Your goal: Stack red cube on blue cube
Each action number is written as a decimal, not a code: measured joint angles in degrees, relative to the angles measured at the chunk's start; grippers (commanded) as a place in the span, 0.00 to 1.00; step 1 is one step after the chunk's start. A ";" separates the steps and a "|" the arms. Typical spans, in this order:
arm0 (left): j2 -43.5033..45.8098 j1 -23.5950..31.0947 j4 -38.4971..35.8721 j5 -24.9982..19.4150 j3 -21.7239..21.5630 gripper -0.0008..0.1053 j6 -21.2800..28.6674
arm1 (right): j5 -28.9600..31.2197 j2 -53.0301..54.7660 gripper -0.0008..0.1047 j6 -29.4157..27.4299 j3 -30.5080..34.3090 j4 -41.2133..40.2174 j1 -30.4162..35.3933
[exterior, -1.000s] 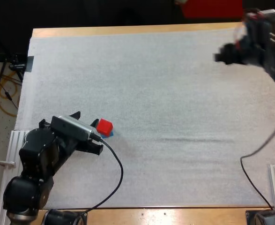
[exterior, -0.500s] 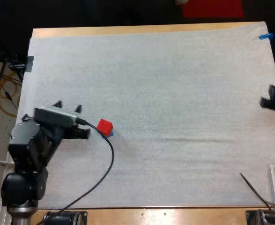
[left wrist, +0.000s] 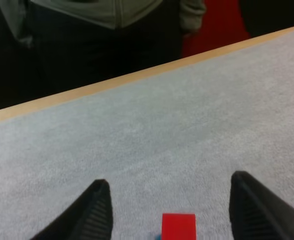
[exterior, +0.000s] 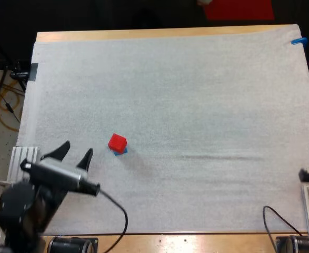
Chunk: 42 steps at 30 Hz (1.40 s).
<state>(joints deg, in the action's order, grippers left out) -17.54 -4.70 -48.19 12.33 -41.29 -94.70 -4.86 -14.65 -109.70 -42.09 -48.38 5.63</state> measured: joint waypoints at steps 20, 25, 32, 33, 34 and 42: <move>18.29 0.10 -16.72 -0.06 4.82 0.49 0.46 | -4.75 15.12 0.55 1.07 5.88 -18.44 0.00; 18.29 0.10 -8.95 -0.42 6.75 0.49 0.46 | -4.93 15.12 0.55 0.90 7.37 -13.10 0.00; 18.29 0.10 -5.05 -0.63 11.78 0.49 0.46 | -4.96 15.12 0.55 2.46 10.21 -10.01 0.00; 18.29 0.10 -5.05 -0.63 12.38 0.49 0.46 | -4.96 15.12 0.55 2.91 10.57 -9.90 0.00; 18.29 0.10 -5.05 -0.63 13.57 0.49 0.46 | -4.96 15.12 0.55 3.40 11.36 -9.84 0.00; 18.29 0.10 -4.84 -0.83 15.24 0.49 0.08 | -5.07 15.01 0.55 4.27 12.98 -9.68 0.00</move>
<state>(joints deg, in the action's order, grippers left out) 0.75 -4.60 -53.02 11.51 -26.05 -94.63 -9.93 0.36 -105.42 -29.11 -58.06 5.63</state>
